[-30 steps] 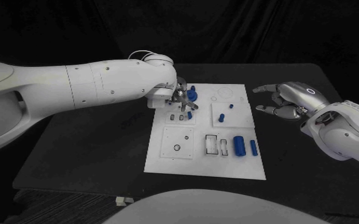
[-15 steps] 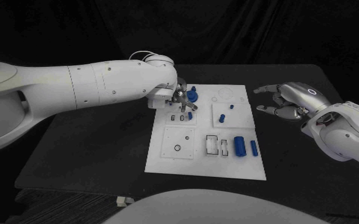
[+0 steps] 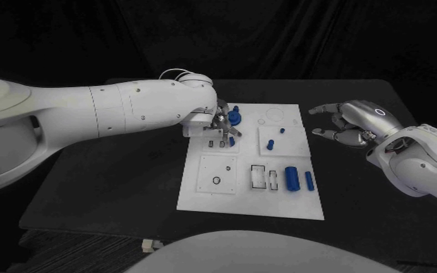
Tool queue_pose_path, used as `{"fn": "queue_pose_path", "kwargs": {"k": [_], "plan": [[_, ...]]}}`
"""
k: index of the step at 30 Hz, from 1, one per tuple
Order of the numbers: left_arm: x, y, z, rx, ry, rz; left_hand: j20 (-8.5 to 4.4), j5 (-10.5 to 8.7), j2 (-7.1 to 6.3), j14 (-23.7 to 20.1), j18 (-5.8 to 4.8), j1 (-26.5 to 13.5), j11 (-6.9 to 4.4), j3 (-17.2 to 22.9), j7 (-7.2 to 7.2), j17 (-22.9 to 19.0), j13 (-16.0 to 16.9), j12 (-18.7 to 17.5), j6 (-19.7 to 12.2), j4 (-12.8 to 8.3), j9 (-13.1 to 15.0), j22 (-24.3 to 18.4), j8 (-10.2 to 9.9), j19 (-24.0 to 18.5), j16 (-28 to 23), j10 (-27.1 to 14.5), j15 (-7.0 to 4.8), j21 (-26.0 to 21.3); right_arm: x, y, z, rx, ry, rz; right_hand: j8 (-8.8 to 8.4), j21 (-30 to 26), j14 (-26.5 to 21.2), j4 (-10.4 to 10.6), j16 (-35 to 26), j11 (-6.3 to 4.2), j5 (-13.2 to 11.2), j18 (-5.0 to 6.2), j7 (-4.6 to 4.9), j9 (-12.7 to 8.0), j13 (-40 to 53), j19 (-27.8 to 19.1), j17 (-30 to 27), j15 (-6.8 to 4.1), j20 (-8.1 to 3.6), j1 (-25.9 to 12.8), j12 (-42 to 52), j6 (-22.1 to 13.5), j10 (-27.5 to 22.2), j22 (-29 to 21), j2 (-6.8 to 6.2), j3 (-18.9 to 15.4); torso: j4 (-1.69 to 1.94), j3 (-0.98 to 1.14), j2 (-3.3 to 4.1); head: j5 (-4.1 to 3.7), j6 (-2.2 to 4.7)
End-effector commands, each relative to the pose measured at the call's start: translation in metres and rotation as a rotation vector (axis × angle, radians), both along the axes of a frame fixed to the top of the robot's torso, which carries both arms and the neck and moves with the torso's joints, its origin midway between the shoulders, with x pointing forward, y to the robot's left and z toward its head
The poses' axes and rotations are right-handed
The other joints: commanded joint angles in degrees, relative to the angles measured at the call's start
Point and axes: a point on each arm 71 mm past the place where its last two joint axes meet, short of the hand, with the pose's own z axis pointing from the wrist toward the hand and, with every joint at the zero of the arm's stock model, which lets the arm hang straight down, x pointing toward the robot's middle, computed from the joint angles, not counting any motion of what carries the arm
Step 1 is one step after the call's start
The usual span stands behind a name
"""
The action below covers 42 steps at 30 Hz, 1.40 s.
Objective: Assemble the parts on the task board
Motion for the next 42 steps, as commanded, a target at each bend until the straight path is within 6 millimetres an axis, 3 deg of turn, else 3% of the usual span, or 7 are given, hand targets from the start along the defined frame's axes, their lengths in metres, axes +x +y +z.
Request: {"fn": "queue_pose_path", "kwargs": {"k": [1, 20, 27, 42], "plan": [[0.000, -0.002, -0.002, -0.024, -0.007, -0.005, -0.14, 0.22, -0.06, 5.95, -0.15, -0.30, 0.21, 0.31, 0.01, 15.09, 15.07, 0.20, 0.46, 0.10, -0.05, 14.45, -0.34, 5.42, 0.15, 5.98, 0.06, -0.11, -0.001, 0.000, 0.000, 0.008, -0.019, 0.005, 0.21, -0.36, 5.33, 0.36, -0.30, 0.36, 0.24, 0.75, -0.05, 0.07, 14.68, 0.20, 13.10, 0.47, 0.04, -0.33, -0.28, 0.39, 5.66, 8.74, 0.35, 0.13, 0.02, 0.00, -0.08, -0.05, 0.01], [-0.002, -0.005, -0.009, -0.034, 0.003, -0.011, -0.08, 0.80, 0.06, 5.95, -0.02, 0.09, 0.16, 1.08, -0.09, 15.09, 15.07, 0.20, 1.72, -0.64, 0.29, 14.03, -2.03, 5.02, 0.15, 5.98, 0.06, -0.37, -0.001, 0.001, -0.001, 0.006, -0.015, 0.008, 0.24, -0.67, 5.26, 0.41, -0.56, 0.37, 0.25, 0.80, -0.03, 0.06, 14.28, 0.11, 12.87, 0.48, 0.05, -0.36, -0.69, 0.54, 5.26, 8.67, 0.37, 0.11, -0.11, 0.03, -0.24, 0.16, 0.01], [-0.002, -0.006, -0.011, -0.036, 0.008, -0.015, -0.08, 3.06, 0.25, 5.95, 0.10, 1.12, 0.15, 2.62, -0.10, 15.09, 15.07, 0.20, 2.43, -2.15, 0.96, 13.66, -4.50, 4.67, 0.15, 5.98, 0.05, -0.61, -0.001, 0.001, -0.001, 0.008, -0.016, 0.010, 0.27, -0.92, 5.22, 0.33, -0.68, 0.38, 0.22, 0.84, -0.01, 0.04, 14.16, 0.04, 12.76, 0.49, 0.06, -0.20, -0.81, 0.76, 5.15, 8.61, 0.28, 0.11, -0.09, 0.09, -0.29, 0.26, 0.01], [-0.003, -0.007, -0.015, -0.041, 0.017, -0.023, -0.10, 5.32, 0.14, 5.95, 0.16, 2.59, 0.07, 4.79, -0.23, 15.09, 15.07, 0.20, 3.09, -4.23, 2.11, 13.48, -6.90, 4.48, 0.15, 5.98, 0.00, -0.77, -0.001, 0.002, -0.001, 0.009, -0.018, 0.011, 0.31, -0.90, 5.22, 0.27, -0.71, 0.38, 0.19, 0.84, -0.01, 0.03, 14.16, 0.06, 12.74, 0.49, 0.06, -0.05, -0.81, 1.00, 5.15, 8.61, 0.26, 0.14, -0.09, 0.10, -0.37, -0.03, 0.01]]}}
